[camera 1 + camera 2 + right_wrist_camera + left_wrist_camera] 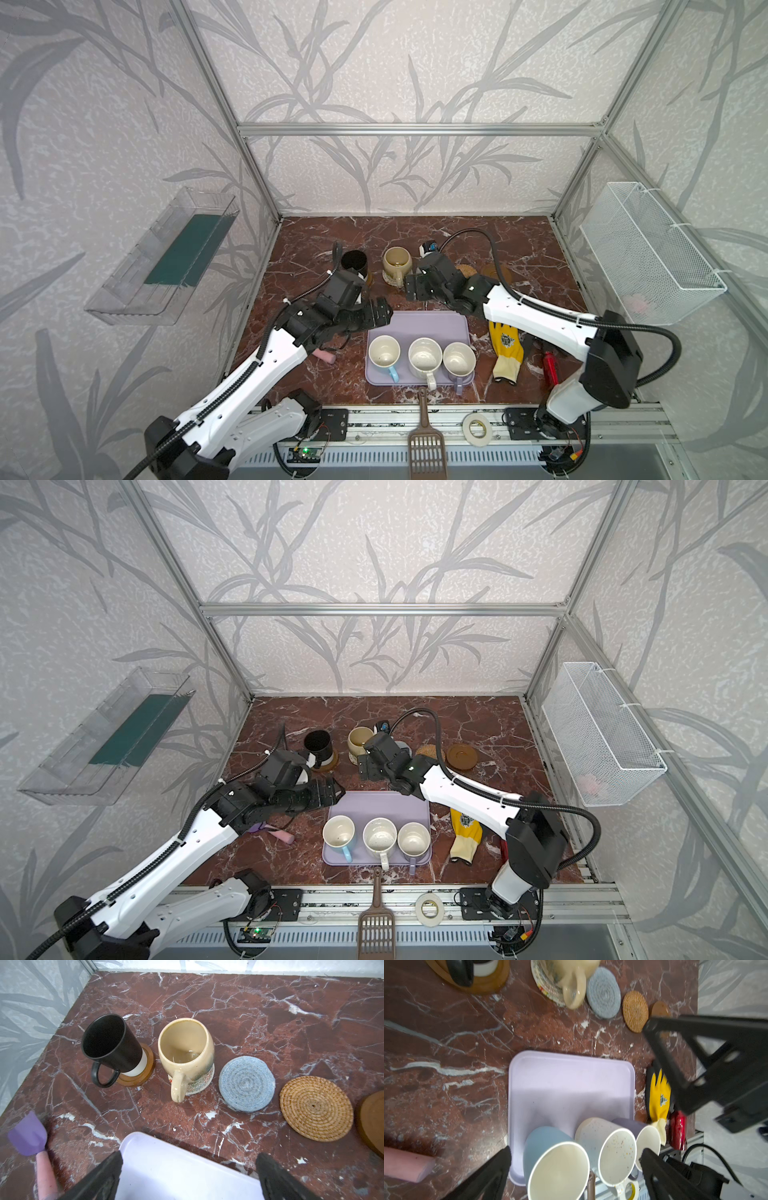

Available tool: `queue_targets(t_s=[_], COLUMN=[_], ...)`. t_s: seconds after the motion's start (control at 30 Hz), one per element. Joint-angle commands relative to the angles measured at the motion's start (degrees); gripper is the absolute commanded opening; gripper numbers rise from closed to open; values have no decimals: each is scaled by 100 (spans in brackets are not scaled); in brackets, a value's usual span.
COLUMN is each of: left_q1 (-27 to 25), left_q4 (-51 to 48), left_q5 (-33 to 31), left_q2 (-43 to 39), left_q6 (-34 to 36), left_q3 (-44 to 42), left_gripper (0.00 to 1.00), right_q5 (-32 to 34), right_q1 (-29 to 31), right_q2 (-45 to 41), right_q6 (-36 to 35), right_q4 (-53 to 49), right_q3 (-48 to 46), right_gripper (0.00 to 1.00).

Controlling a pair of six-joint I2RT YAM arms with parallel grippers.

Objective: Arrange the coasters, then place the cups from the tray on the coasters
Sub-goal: 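Raise the right gripper away while the left gripper moves over the tray, then lower the left gripper into the white mug on the tray and grip its rim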

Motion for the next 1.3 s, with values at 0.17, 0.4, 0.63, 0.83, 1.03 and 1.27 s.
queue_targets(t_s=[0.17, 0.4, 0.63, 0.83, 1.03, 1.27], left_q1=[-1502, -2390, -2951, -3182, -3248, -3259], left_q4=[-823, -1167, -1157, -935, -509, -255], left_q5=[-1115, -1693, -1989, -2074, -1877, -1807], left_q2=[28, 320, 576, 669, 940, 1043], left_q6=[-1088, -1686, -2231, -2455, -2469, -2495], left_q3=[27, -1, -266, -572, -903, -1172], left_gripper=[99, 99, 99, 99, 99, 82], right_q5=[-770, -964, -1229, -1214, -1272, -1326], right_q1=[-3, -6, -3, -3, -3, -3], right_q2=[-1314, -2342, -2895, -3008, -2957, -2946], right_q6=[-161, 98, 208, 327, 428, 426], right_q4=[-558, -570, -584, -598, -527, -490], right_q3=[-934, -1867, -2237, -2397, -2470, -2440], right_gripper=[99, 99, 99, 99, 99, 99])
